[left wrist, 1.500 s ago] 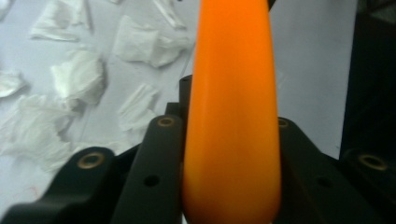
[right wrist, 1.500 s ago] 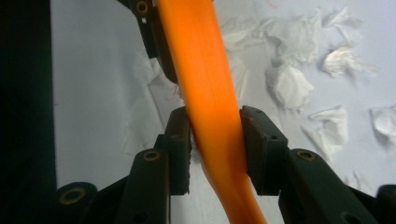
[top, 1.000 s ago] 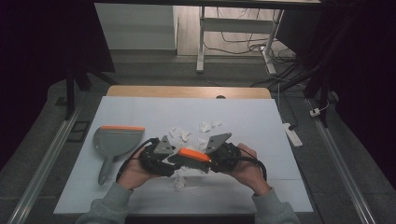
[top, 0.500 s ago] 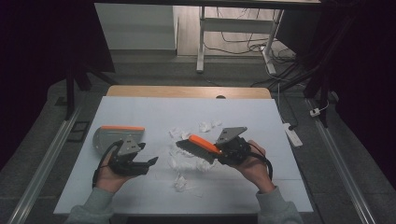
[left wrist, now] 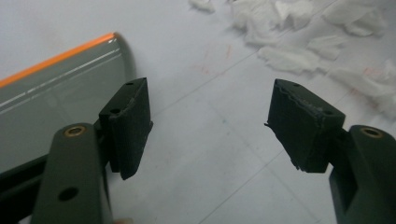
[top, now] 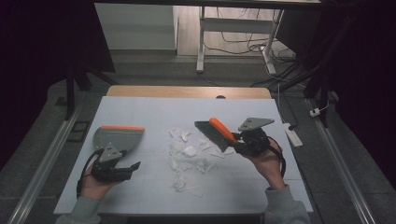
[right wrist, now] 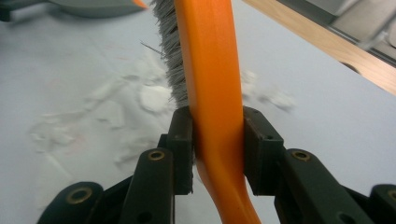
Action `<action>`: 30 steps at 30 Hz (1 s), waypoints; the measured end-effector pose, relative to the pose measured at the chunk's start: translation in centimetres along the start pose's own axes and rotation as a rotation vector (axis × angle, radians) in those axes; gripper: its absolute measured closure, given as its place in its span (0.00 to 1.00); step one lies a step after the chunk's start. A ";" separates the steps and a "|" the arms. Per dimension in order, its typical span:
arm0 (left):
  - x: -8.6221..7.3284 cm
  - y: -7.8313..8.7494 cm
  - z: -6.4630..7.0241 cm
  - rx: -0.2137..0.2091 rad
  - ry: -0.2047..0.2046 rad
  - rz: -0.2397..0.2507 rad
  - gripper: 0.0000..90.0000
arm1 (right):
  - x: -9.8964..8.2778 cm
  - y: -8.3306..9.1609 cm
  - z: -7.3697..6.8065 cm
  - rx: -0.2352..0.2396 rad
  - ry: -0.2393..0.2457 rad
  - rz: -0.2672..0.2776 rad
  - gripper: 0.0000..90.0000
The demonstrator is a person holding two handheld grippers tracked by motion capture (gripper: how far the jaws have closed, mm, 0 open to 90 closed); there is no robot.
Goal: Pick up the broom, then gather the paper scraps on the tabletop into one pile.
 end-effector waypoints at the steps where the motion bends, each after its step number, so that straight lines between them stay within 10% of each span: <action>1: -0.1 0.1 -0.1 0.006 0.002 -0.001 0.34 | -0.2 0.1 0.5 -0.017 -0.006 -0.001 0.75; 30: -0.8 -0.4 0.1 -0.026 -0.011 -0.013 0.34 | -1.5 -2.3 4.7 -0.157 -0.007 -0.100 0.76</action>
Point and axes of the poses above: each handheld gripper's, and its own axes: y roughly backward along the jaws, x roughly out of its top, z roughly to its right, the point moved 9 cm from there along -y, roughly forward along the jaws, and after that the axes turned 15 degrees about z, right-handed, at the moved point
